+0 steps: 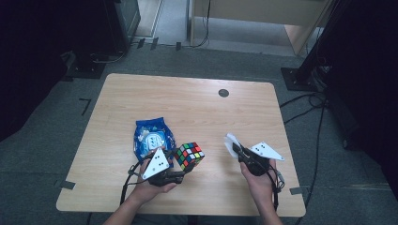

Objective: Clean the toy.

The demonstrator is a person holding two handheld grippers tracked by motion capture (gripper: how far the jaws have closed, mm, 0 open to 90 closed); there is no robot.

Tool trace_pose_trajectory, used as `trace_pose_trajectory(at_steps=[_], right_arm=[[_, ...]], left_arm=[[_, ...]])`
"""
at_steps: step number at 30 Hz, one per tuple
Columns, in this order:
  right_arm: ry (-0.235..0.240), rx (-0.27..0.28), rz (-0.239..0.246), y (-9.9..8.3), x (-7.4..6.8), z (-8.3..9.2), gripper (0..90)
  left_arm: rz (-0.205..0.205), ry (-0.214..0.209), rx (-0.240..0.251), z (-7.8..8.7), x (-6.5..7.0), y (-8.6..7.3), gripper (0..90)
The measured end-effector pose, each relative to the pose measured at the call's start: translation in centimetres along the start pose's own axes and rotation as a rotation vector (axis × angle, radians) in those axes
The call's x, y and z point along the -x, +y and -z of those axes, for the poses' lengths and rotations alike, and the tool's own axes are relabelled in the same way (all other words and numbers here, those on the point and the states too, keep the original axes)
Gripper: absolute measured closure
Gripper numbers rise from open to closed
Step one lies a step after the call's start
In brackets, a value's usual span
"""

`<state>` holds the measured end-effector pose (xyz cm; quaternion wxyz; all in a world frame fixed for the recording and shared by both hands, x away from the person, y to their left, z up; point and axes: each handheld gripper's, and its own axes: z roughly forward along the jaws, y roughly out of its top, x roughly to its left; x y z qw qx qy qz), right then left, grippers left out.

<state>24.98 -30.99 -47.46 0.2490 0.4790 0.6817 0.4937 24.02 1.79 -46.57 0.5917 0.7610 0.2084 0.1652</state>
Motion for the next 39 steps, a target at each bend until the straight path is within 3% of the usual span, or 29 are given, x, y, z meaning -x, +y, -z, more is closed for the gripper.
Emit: trace_pose_trajectory(at_steps=[4, 5, 9, 14, 18, 21, 27, 29, 32, 35, 39], right_arm=[[-0.003, -0.005, -0.005, -0.1, 0.0, -0.2, 85.2], [-0.005, -0.004, -0.003, -0.1, 0.0, -0.2, 82.2], [-0.007, 0.014, -0.014, 0.0, -0.1, -0.2, 54.9], [-0.007, 0.013, -0.018, 0.3, -0.7, 0.0, 50.2], [0.053, 0.041, -0.003, 0.8, -1.9, 0.4, 50.9], [0.105, 0.065, 0.062, 1.3, -3.3, 0.8, 51.3], [0.253, 0.062, 0.199, 0.6, -5.8, 0.3, 48.2], [0.295, 0.066, 0.224, 0.5, -6.6, 0.1, 47.0], [0.325, 0.063, 0.232, 0.3, -7.5, -0.3, 41.4], [0.351, 0.039, 0.205, 0.0, -7.9, -0.8, 37.9], [0.345, 0.025, 0.193, -0.5, -7.9, -1.6, 48.5]], left_arm=[[-0.003, 0.001, -0.001, 0.0, 0.1, 0.0, 34.2], [-0.002, 0.002, -0.003, 0.0, 0.0, 0.0, 34.2], [0.006, 0.006, -0.006, 0.0, -0.1, -0.1, 34.2], [0.005, 0.007, -0.006, 0.0, -0.1, -0.1, 34.2], [0.009, 0.009, -0.012, -0.1, -0.2, -0.2, 34.2], [0.026, 0.014, -0.013, -0.1, -0.5, -0.1, 34.2], [0.092, 0.006, -0.026, 0.2, -1.5, 0.3, 34.2], [0.108, 0.011, -0.028, 0.3, -1.7, 0.5, 34.2], [0.127, 0.008, -0.02, 0.5, -2.1, 0.7, 34.1], [0.136, 0.012, -0.013, 0.7, -2.4, 0.9, 34.2], [0.138, 0.015, -0.009, 0.9, -2.7, 1.1, 34.2]])
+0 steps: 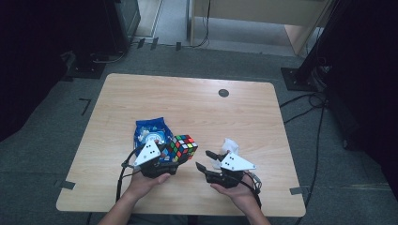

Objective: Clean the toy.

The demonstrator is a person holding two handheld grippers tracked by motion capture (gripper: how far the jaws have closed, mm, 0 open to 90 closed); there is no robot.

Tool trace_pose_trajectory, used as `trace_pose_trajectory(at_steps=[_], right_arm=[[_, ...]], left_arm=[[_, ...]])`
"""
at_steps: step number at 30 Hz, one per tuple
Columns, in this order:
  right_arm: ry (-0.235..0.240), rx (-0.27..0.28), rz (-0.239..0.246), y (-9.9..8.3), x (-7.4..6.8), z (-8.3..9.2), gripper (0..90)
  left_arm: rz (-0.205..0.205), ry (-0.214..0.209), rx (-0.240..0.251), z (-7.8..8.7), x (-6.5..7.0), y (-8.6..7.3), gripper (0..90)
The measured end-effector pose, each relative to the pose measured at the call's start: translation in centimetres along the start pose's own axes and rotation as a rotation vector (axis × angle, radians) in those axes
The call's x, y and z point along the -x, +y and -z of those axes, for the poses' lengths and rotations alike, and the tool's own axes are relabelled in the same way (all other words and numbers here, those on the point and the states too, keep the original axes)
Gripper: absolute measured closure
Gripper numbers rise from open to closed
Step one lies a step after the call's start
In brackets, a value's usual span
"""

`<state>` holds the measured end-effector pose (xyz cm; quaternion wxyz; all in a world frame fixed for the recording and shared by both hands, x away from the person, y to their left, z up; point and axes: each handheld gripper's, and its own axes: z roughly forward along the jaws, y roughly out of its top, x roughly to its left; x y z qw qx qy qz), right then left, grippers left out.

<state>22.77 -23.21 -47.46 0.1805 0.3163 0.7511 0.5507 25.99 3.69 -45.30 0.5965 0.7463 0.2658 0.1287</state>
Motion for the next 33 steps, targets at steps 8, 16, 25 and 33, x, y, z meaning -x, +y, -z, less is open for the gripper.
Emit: trace_pose_trajectory(at_steps=[8, 16, 25, 33], right_arm=[[-0.025, 0.046, -0.049, -0.2, 1.0, 0.1, 53.9], [-0.09, 0.088, 0.189, -0.3, 0.1, -0.5, 33.8], [-0.123, 0.083, 0.391, -0.3, -1.0, -1.3, 23.8], [-0.136, 0.082, 0.507, -0.4, -1.9, -1.8, 22.5]], left_arm=[[0.001, 0.007, -0.021, -0.2, -0.6, 0.2, 34.1], [0.008, -0.008, -0.052, -0.7, -0.5, 0.2, 34.1], [0.033, -0.037, -0.095, -1.0, -0.4, 0.5, 34.1], [0.045, -0.089, -0.148, -1.8, 0.3, 0.5, 34.1]])
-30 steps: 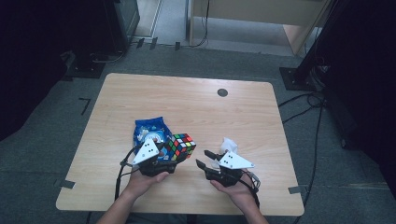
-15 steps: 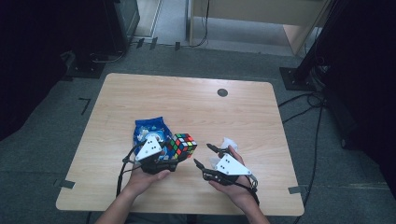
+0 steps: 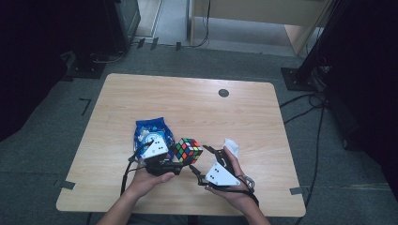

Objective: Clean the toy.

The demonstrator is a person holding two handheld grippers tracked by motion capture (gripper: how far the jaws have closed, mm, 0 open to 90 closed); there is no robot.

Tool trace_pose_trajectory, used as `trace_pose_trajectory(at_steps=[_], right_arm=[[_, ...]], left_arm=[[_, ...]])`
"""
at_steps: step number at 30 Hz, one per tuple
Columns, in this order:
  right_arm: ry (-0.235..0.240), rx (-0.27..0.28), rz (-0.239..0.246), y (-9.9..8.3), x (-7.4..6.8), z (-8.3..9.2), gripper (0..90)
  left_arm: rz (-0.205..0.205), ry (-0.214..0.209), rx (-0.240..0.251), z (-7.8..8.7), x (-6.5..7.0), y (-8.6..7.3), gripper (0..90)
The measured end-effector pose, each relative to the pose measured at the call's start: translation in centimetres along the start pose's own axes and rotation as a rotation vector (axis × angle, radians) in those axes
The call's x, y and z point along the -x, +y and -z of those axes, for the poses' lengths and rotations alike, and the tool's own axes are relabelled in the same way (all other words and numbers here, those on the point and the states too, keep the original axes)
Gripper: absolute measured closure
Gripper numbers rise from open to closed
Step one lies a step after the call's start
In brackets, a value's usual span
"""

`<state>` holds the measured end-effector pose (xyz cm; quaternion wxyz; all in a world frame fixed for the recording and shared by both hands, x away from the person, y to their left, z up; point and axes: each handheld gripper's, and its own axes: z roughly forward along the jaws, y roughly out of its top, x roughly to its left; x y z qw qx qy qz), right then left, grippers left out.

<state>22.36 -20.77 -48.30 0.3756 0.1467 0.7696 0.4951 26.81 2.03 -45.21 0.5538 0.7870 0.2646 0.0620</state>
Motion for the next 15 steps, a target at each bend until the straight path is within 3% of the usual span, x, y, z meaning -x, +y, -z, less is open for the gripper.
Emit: trace_pose_trajectory(at_steps=[9, 15], right_arm=[[-0.051, 0.009, 0.146, 0.2, -1.0, -0.1, 29.6], [-0.064, 0.013, 0.18, 0.3, -1.3, -0.2, 30.4]], left_arm=[[0.017, -0.043, -0.046, -0.5, 0.3, 0.1, 34.1], [0.03, -0.066, -0.068, -0.7, 0.4, 0.2, 34.1]])
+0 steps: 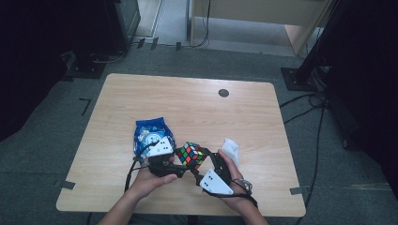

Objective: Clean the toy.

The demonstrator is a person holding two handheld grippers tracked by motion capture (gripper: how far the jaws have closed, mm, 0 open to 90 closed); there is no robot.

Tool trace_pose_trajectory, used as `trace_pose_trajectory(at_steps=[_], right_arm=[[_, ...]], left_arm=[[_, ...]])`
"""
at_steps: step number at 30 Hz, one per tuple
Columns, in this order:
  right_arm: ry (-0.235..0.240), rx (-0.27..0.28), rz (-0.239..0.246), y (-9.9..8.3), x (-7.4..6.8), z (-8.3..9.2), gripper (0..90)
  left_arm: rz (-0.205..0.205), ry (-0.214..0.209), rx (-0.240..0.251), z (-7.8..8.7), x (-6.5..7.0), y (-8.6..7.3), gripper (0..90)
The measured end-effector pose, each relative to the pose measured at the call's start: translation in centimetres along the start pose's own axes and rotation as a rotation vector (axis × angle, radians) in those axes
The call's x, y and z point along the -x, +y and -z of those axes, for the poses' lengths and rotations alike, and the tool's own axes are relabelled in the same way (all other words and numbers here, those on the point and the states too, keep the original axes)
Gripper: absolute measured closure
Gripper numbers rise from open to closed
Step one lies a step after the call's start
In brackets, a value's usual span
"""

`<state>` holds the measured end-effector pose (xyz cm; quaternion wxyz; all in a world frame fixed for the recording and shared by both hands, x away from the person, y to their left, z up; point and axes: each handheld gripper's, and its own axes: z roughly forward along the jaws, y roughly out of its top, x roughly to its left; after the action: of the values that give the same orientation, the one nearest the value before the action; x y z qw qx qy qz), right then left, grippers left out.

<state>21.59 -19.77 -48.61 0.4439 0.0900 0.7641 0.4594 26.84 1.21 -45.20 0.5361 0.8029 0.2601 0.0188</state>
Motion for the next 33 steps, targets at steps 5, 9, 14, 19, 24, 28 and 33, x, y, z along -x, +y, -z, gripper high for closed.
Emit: trace_pose_trajectory(at_steps=[5, 9, 14, 19, 24, 28, 33], right_arm=[[-0.004, 0.005, 0.016, 0.17, -0.26, 0.12, 33.8], [0.006, 0.013, -0.034, 0.38, -0.06, 0.23, 34.9], [0.02, 0.015, -0.125, 0.12, 0.03, 0.1, 35.0], [-0.001, 0.011, -0.09, 0.19, -0.37, 0.1, 34.7], [-0.008, 0.016, -0.08, 0.3, -0.57, 0.03, 33.9], [0.003, 0.003, -0.088, 0.17, -0.67, -0.13, 33.7], [-0.002, -0.002, -0.124, 0.36, -0.45, -0.03, 35.0]], left_arm=[[0.054, -0.03, 0.004, 0.05, -0.36, 0.05, 33.8], [0.079, -0.044, 0.018, 0.14, -0.6, 0.16, 32.8], [0.095, -0.041, 0.014, 0.14, -0.75, 0.19, 32.0], [0.083, -0.036, 0.01, 0.27, -0.64, 0.17, 33.2], [0.076, -0.031, -0.001, 0.2, -0.55, 0.16, 33.6], [0.084, -0.033, -0.015, -0.05, -0.57, 0.05, 33.8], [0.13, -0.06, 0.009, -0.05, -0.91, 0.09, 33.1]])
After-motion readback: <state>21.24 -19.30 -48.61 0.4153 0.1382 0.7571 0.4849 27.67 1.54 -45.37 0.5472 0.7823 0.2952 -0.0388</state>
